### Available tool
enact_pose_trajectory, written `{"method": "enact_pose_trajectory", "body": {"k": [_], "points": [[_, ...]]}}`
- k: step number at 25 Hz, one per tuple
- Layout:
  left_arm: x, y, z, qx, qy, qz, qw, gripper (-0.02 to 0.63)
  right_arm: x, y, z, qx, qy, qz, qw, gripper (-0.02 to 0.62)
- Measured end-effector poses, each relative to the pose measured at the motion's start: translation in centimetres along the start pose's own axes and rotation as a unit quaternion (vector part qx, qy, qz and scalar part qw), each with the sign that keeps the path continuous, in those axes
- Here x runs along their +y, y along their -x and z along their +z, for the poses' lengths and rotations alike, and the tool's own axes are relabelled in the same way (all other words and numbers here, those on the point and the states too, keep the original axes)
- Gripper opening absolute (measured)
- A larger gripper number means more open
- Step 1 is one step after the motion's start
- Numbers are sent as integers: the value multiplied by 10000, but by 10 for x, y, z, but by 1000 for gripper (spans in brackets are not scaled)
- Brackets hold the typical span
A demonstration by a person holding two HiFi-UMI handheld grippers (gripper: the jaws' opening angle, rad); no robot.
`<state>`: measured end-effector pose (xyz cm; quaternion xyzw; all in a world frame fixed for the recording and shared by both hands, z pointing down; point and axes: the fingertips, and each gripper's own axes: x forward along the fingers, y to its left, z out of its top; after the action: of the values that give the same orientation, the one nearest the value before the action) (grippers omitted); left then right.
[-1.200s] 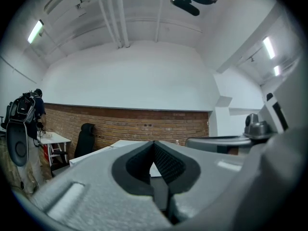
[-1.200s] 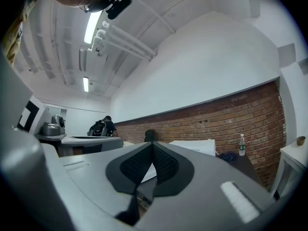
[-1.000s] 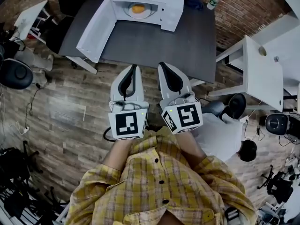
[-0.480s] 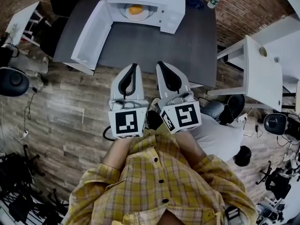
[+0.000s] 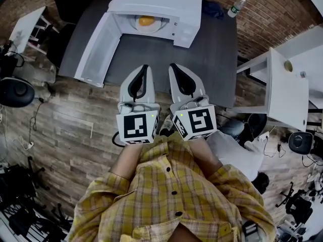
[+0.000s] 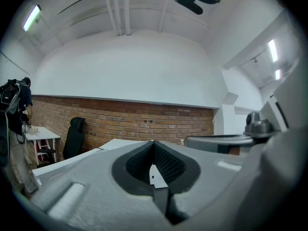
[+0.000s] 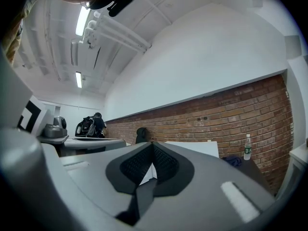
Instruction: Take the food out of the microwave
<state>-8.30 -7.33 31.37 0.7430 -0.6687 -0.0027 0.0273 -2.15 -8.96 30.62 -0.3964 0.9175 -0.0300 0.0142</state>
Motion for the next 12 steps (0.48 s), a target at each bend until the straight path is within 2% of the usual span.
{"method": "enact_pose_trajectory", "body": {"k": [8, 12], "points": [[-5, -33, -7, 9, 49, 118, 9999, 0, -29, -16, -5, -25, -29, 87, 10000, 5], [-4, -45, -8, 46, 56, -8, 10000, 0, -31, -25, -7, 38, 34, 117, 9999, 5]]}}
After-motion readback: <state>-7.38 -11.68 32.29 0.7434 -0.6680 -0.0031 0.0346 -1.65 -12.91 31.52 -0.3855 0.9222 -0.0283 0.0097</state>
